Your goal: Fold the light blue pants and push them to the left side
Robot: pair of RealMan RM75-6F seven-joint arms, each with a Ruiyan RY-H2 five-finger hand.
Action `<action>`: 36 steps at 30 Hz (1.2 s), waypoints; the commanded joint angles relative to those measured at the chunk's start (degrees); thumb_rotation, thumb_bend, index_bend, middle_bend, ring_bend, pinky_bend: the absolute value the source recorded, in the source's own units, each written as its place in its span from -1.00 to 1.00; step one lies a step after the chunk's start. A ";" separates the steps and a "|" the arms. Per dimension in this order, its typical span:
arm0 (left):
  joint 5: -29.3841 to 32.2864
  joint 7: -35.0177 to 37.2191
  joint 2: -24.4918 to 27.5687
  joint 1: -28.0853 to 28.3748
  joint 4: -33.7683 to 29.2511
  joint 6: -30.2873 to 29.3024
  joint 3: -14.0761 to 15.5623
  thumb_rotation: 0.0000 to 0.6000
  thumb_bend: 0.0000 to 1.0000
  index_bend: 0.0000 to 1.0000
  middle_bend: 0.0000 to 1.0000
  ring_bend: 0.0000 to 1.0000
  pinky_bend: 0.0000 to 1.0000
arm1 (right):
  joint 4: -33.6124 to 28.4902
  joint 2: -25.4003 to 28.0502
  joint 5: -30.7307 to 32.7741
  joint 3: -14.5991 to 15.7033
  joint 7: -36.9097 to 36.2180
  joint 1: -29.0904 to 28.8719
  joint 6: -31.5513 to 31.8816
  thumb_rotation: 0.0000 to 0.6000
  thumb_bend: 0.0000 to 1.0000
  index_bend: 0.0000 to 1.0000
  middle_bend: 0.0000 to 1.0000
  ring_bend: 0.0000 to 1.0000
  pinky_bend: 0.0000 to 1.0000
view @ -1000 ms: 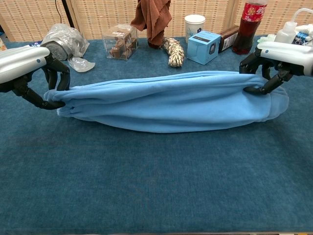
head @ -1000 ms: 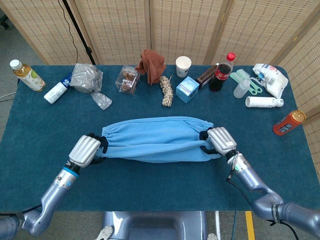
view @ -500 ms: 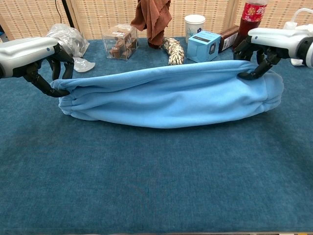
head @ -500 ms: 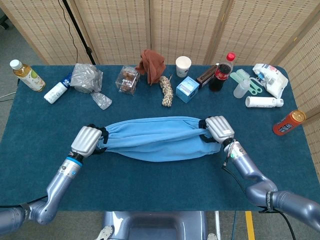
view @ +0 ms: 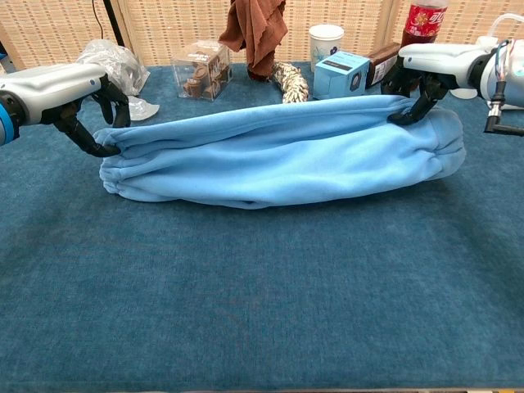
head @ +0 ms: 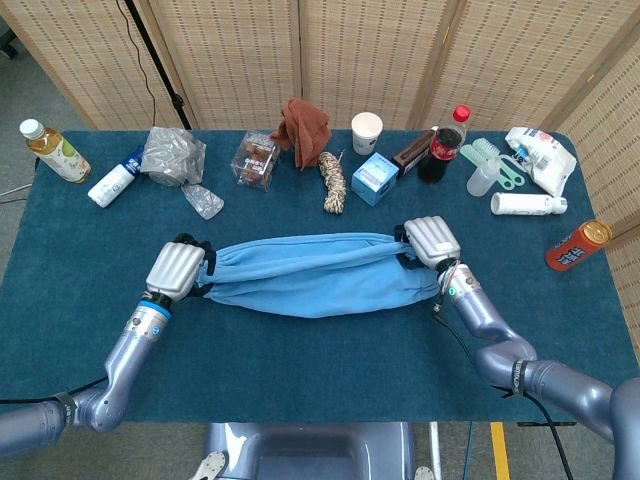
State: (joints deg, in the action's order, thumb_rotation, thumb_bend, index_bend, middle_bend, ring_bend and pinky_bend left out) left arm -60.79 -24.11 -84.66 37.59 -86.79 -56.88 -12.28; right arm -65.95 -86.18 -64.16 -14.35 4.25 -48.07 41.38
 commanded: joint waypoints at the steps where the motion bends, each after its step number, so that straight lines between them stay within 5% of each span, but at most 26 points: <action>1: 3.26 -3.39 1.17 1.04 -1.02 1.70 0.82 1.00 -0.26 -0.77 -0.99 -0.99 -1.00 | 0.55 -0.17 -0.67 0.13 -0.64 -0.34 -0.18 1.00 0.12 0.09 0.03 -0.19 0.17; 3: 4.17 -4.36 1.17 1.35 -1.20 1.11 0.67 1.00 -0.27 -0.98 -1.00 -1.00 -1.00 | 1.89 -0.79 -2.13 0.37 -0.54 -0.32 1.50 1.00 0.13 -0.01 -0.08 -0.32 0.11; 9: 3.73 -3.28 0.84 1.53 -1.07 -0.60 0.46 1.00 -0.28 -1.00 -1.00 -1.00 -1.00 | 4.75 -1.74 -4.40 1.75 2.40 -0.35 4.06 1.00 0.12 -0.36 -0.60 -0.76 -0.25; 12: 3.53 -3.01 1.74 1.47 -1.99 -0.55 0.92 1.00 -0.29 -1.00 -1.00 -1.00 -1.00 | 3.61 -0.65 -3.17 2.01 5.48 -0.21 3.84 1.00 0.05 -0.73 -0.90 -0.98 -0.50; 15: 3.75 -2.62 3.30 1.44 -3.49 0.08 1.34 1.00 -0.31 -1.00 -1.00 -1.00 -1.00 | -0.83 1.98 0.78 1.50 8.55 -0.04 2.01 1.00 -0.46 -0.99 -1.00 -1.00 -0.75; 20: 4.80 -2.41 5.98 1.81 -5.69 2.30 2.33 1.00 -0.35 -1.00 -1.00 -1.00 -1.00 | -8.56 6.65 5.09 2.13 13.46 0.01 0.78 1.00 -0.99 -1.00 -1.00 -1.00 -0.82; 25: -0.18 -2.11 6.42 1.59 -4.45 1.14 4.34 1.00 -0.35 -1.00 -1.00 -1.00 -1.00 | -13.12 7.67 1.44 2.04 11.63 2.38 7.36 1.00 -1.00 -1.00 -1.00 -1.00 -0.89; 36: -18.30 11.73 1.74 3.46 9.40 3.04 8.70 1.00 -0.35 -1.00 -1.00 -1.00 -1.00 | -20.06 11.11 -4.47 2.76 5.70 6.71 14.40 1.00 -1.00 -1.00 -1.00 -1.00 -0.91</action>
State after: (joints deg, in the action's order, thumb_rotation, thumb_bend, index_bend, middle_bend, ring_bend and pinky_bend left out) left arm -76.67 -14.27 -81.18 40.34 -80.13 -54.12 -4.89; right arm -84.31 -76.20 -68.19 -11.76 10.82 -42.46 54.54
